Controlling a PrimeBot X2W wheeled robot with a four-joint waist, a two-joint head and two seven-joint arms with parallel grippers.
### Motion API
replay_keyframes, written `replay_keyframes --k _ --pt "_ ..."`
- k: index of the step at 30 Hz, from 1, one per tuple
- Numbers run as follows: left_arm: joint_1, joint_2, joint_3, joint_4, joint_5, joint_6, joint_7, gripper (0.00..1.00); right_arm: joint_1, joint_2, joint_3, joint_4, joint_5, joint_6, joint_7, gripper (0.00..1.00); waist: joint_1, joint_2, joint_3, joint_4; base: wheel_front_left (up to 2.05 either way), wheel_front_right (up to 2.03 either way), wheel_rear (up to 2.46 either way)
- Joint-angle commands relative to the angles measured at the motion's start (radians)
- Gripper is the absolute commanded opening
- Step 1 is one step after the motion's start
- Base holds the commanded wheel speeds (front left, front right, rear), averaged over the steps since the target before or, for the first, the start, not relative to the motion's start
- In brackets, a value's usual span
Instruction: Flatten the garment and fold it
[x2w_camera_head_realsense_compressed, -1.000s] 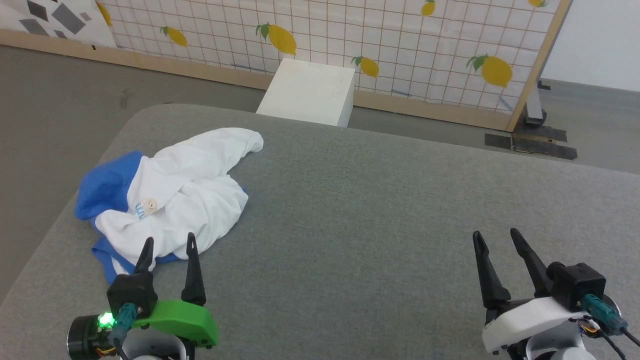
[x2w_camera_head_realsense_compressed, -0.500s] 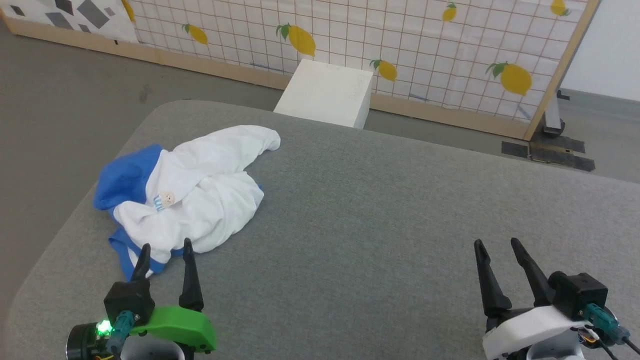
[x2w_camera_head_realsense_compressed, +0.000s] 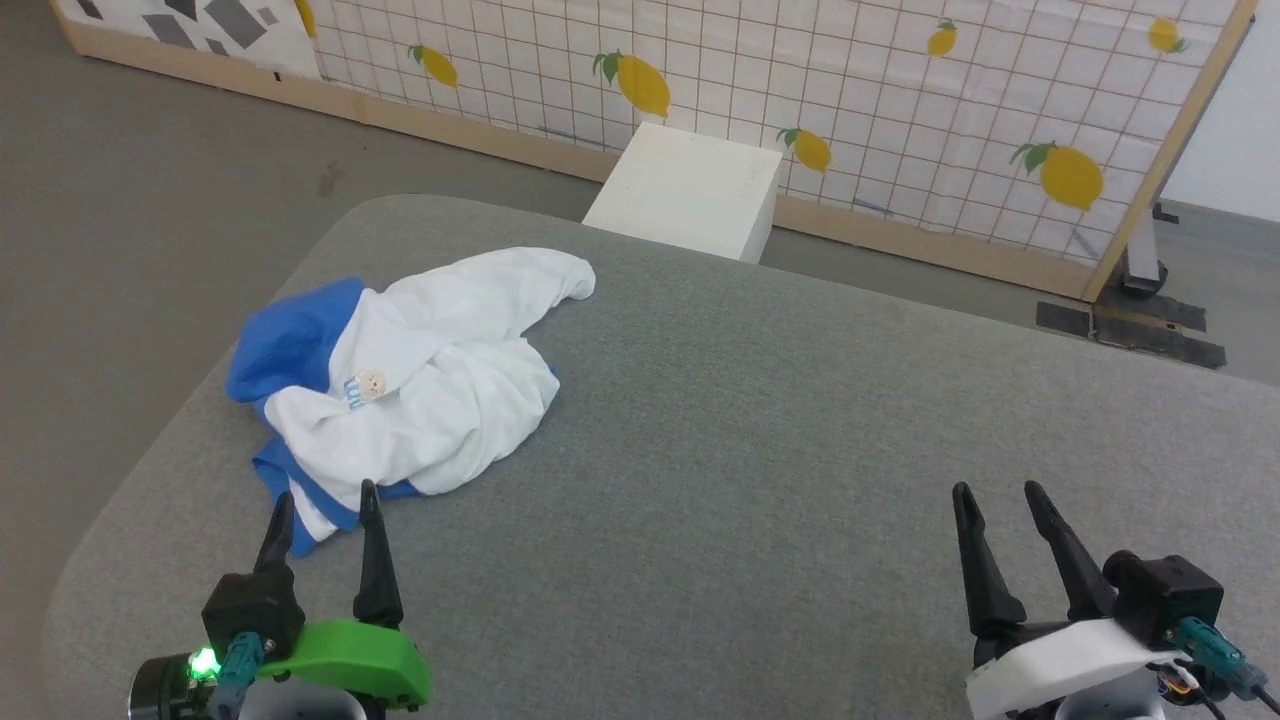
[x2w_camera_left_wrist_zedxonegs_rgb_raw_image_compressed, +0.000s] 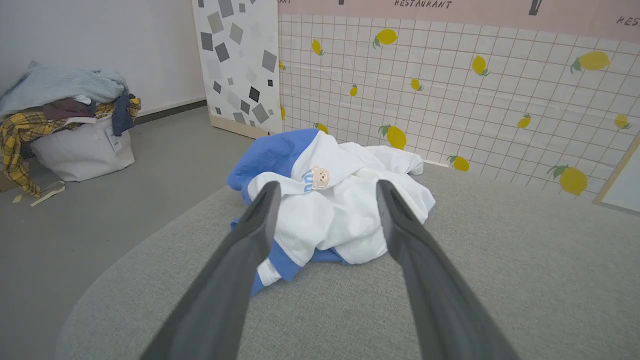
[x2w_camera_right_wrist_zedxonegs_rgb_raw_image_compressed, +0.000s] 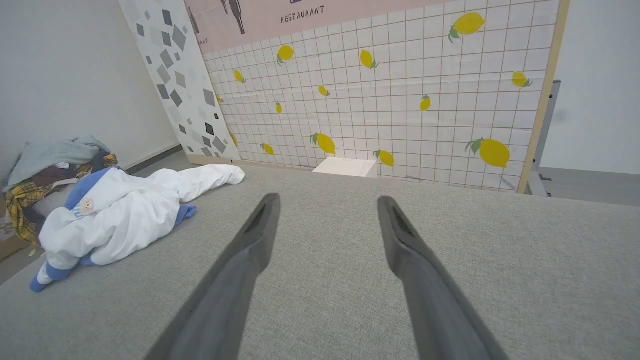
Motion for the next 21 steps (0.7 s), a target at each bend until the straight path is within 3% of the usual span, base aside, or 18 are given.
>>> replay_keyframes --k 1,21 --pt "0.017 -0.004 0.001 0.003 -0.012 0.009 -0.011 1.00 0.018 0.000 0.000 0.006 0.011 -0.001 -0.011 1.00 0.0000 0.0000 0.000 0.008 0.00 0.00 0.00" --pt "0.022 -0.002 -0.003 0.026 -0.008 0.022 -0.056 1.00 0.025 0.001 -0.013 0.049 -0.048 -0.001 -0.056 1.00 -0.0001 0.0000 0.004 0.082 0.00 0.00 0.00"
